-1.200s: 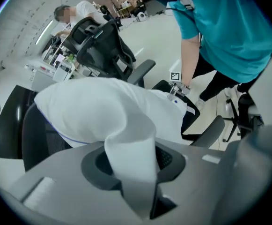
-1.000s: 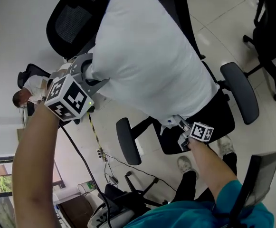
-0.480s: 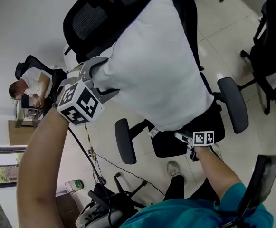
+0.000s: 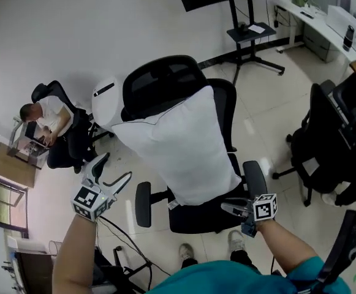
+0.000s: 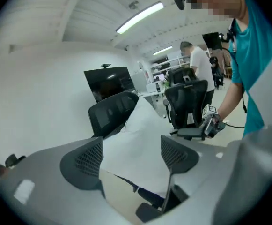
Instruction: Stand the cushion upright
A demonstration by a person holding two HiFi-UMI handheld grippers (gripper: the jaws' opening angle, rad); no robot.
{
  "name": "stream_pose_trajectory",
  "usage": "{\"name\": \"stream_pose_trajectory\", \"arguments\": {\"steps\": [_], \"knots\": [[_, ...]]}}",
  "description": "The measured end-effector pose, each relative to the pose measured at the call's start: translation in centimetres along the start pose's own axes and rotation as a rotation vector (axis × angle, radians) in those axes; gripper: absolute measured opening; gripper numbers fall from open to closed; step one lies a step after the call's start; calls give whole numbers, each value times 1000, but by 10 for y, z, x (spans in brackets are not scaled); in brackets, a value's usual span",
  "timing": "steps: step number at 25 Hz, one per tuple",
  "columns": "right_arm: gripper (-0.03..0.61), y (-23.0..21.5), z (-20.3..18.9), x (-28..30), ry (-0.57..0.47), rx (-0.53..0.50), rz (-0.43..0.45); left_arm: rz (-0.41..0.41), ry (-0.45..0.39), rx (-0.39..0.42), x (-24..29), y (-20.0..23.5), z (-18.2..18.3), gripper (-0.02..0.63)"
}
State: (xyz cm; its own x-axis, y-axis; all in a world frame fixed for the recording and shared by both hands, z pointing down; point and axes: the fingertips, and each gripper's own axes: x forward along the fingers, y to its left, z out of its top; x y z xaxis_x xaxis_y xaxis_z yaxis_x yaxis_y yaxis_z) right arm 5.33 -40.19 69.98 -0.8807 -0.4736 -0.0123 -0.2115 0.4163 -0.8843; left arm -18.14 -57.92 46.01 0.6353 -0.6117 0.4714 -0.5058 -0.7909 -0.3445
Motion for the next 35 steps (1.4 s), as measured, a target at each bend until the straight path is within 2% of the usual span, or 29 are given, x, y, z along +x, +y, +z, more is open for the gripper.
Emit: {"name": "stream_pose_trajectory", "arguments": {"steps": [3, 6, 10, 12, 13, 17, 20, 22, 24, 27, 30, 35], "knots": [[61, 37, 38, -37, 43, -198, -56, 70, -38, -177, -52, -39, -31, 351], [21, 64, 71, -65, 57, -350, -146, 155, -132, -397, -98, -79, -52, 256], [2, 95, 71, -95, 21, -427, -214, 239, -248, -609, -155, -144, -75, 87], [3, 113, 60, -103, 8, -436, -230, 232, -308, -695, -178, -174, -83, 12], [3, 122, 52, -104, 5, -441, -234, 210, -331, -723, -188, -189, -87, 12], [3, 165, 2, -110, 1, -504, -263, 100, -391, -780, -221, -246, -106, 12], [3, 200, -53, -127, -81, -491, -292, 18, -410, -830, -255, -288, -126, 11], [3, 223, -89, -136, -140, -470, -307, -38, -414, -818, -281, -308, -132, 11], [3, 242, -118, -144, -145, -473, -334, -78, -416, -810, -302, -326, -132, 11], [3, 274, -150, -167, -145, -488, -357, -115, -417, -831, -329, -359, -129, 12], [3, 303, -161, -190, -183, -518, -346, -141, -407, -809, -347, -386, -119, 12], [3, 334, -194, -254, -173, -580, -349, -139, -426, -809, -361, -459, -93, 12]]}}
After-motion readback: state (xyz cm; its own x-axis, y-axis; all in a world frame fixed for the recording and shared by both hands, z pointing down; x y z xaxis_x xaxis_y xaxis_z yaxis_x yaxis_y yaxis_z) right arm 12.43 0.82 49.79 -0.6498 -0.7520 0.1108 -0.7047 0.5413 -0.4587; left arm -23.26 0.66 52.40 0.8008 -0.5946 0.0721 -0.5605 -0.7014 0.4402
